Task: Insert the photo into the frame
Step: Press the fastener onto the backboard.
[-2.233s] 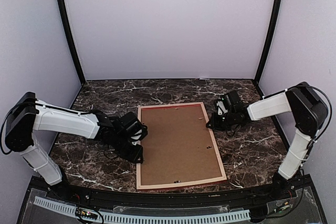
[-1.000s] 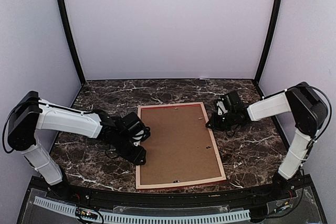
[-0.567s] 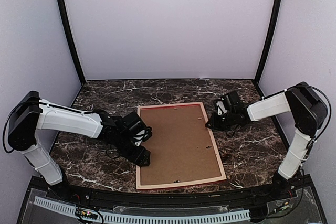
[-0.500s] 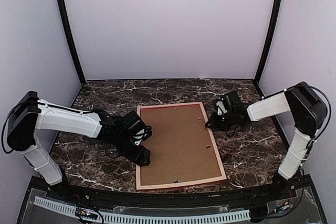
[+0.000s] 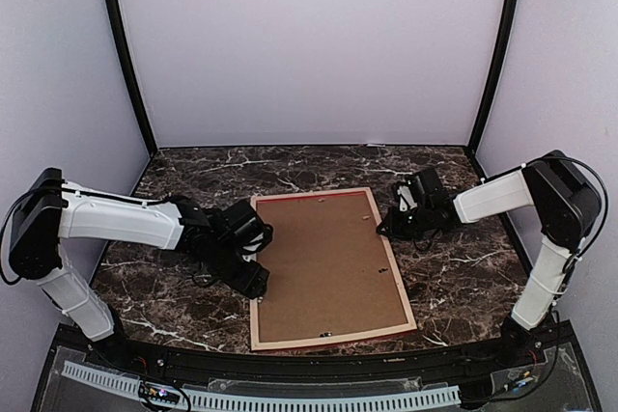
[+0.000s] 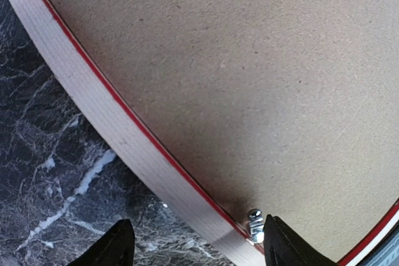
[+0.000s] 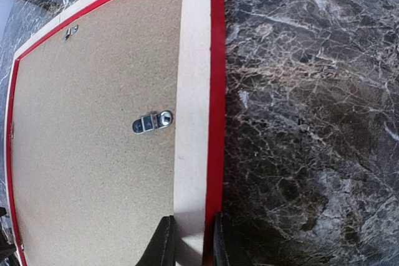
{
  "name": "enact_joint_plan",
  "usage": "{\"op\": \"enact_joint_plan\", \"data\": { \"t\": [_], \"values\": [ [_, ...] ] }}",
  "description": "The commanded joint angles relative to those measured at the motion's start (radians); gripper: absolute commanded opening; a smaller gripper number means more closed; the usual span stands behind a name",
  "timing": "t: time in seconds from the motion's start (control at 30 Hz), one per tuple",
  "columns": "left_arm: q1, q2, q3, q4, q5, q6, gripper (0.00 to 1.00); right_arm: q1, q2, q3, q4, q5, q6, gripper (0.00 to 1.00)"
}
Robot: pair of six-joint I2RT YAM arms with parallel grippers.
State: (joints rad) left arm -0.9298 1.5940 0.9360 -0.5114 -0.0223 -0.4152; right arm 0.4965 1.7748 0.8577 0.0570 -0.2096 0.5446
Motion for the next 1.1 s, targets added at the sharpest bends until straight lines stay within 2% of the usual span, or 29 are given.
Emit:
{"op": "enact_joint_plan", "data": {
  "t": [0.0,0.47,0.8,1.07],
  "values": [
    [-0.005,0.014,0.035,-0.072,-0.068,-0.010,0.73,0.007,0.063,-0.045,-0.110,-0.057,0.021,0.00],
    [-0.005,0.076,0.071,-0.134,-0.043,0.009,0.72,0.007,0.070,-0.039,-0.109,-0.056,0.020,0.00],
    [-0.006,0.083,0.063,-0.139,0.080,-0.021,0.72,0.007,0.074,-0.042,-0.105,-0.056,0.023,0.00],
    [-0.006,0.082,0.072,-0.125,0.101,-0.017,0.72,0.007,0.081,-0.041,-0.100,-0.059,0.022,0.00]
  ]
}}
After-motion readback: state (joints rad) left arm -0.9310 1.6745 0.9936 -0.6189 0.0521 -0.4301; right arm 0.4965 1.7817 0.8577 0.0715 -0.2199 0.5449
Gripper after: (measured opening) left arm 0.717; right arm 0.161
